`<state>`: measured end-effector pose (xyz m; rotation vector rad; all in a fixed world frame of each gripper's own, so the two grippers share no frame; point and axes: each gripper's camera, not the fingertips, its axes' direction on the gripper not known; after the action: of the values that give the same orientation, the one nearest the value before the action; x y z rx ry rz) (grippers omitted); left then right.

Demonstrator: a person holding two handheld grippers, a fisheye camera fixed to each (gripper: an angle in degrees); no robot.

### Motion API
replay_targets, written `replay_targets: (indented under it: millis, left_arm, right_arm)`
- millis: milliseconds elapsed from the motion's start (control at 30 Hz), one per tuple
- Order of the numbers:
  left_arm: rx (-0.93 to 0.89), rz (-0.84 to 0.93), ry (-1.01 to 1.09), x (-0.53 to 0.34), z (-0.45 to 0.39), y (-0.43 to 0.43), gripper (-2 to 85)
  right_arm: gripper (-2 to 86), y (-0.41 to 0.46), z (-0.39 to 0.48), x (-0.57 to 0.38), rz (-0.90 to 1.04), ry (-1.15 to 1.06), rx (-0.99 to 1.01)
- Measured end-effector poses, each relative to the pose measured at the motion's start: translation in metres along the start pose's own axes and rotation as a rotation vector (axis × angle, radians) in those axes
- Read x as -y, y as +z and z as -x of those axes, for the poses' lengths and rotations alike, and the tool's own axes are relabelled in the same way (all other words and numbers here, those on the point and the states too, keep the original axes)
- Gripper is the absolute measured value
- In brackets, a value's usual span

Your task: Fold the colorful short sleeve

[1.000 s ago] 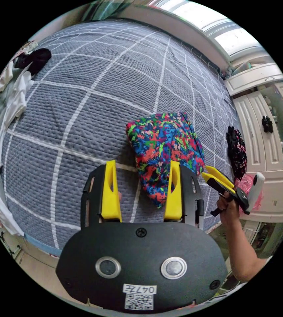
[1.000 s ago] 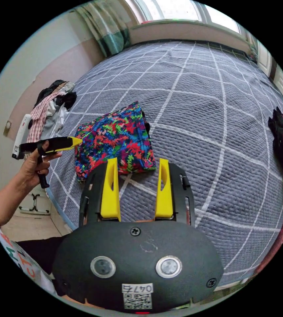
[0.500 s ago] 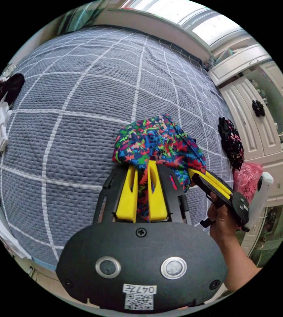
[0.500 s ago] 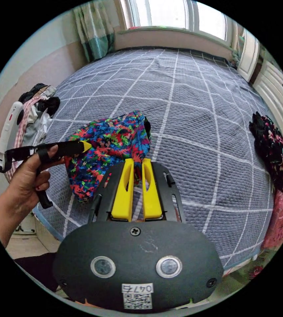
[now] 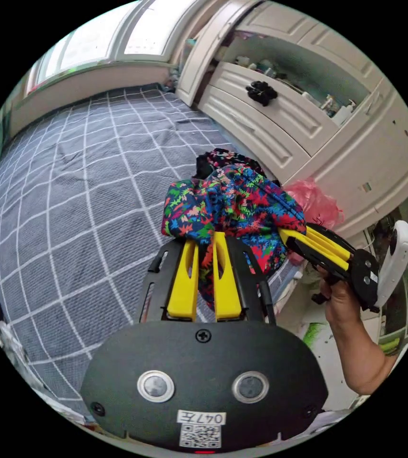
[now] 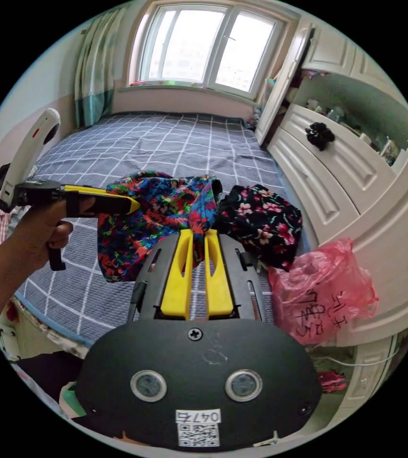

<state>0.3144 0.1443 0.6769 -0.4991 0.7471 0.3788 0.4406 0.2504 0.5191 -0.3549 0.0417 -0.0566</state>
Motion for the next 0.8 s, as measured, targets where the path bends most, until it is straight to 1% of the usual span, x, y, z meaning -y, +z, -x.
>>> replay_targets:
  millis: [133, 167, 300, 400, 467, 533, 567, 600, 633, 667, 700, 733, 767, 800]
  left_arm:
    - [0.008, -0.071, 0.073, 0.073, -0.074, 0.049, 4.9]
    - [0.014, -0.075, 0.079, 0.083, -0.082, 0.057, 4.9]
    - [0.001, -0.042, 0.09, 0.14, -0.114, 0.121, 7.0]
    - [0.009, 0.014, 0.051, 0.152, -0.117, 0.166, 10.3]
    - [0.016, 0.009, 0.0, 0.147, -0.114, 0.177, 12.0]
    - [0.072, -0.028, -0.041, 0.133, -0.111, 0.171, 12.8]
    - [0.087, -0.049, -0.049, 0.129, -0.112, 0.166, 12.4]
    - [0.107, -0.115, -0.038, 0.12, -0.115, 0.152, 11.5]
    - [0.109, -0.177, 0.024, 0.114, -0.124, 0.138, 9.5]
    - [0.109, -0.197, 0.061, 0.112, -0.129, 0.134, 8.5]
    - [0.105, -0.211, 0.138, 0.111, -0.142, 0.129, 6.9]
    - [0.099, -0.18, 0.202, 0.112, -0.155, 0.131, 5.7]
    - [0.102, -0.153, 0.222, 0.113, -0.161, 0.135, 5.2]
    - [0.111, -0.088, 0.242, 0.114, -0.17, 0.146, 4.2]
  right_arm:
    - [1.1, 0.011, -0.087, 0.008, -0.048, 0.034, -0.05]
    - [1.1, 0.02, -0.113, 0.013, -0.054, 0.037, -0.052]
    - [1.3, 0.071, -0.187, 0.021, -0.023, 0.061, -0.056]
    - [2.1, 0.115, -0.224, 0.01, 0.041, 0.098, -0.064]
    - [3.8, 0.142, -0.24, -0.003, 0.105, 0.116, -0.036]
    - [5.9, 0.157, -0.249, -0.016, 0.143, 0.111, -0.049]
    - [6.8, 0.15, -0.255, -0.024, 0.097, 0.137, -0.056]
    - [7.2, 0.137, -0.26, -0.031, 0.029, 0.182, -0.059]
    - [6.0, 0.129, -0.261, -0.033, 0.001, 0.201, -0.062]
    - [3.8, 0.112, -0.261, -0.036, -0.065, 0.207, -0.063]
    - [2.1, 0.1, -0.257, -0.038, -0.123, 0.193, -0.057]
    - [1.2, 0.098, -0.253, -0.038, -0.137, 0.181, -0.049]
    - [0.5, 0.101, -0.245, -0.034, -0.115, 0.156, -0.03]
    - [0.1, 0.114, -0.237, -0.031, -0.038, 0.131, -0.022]
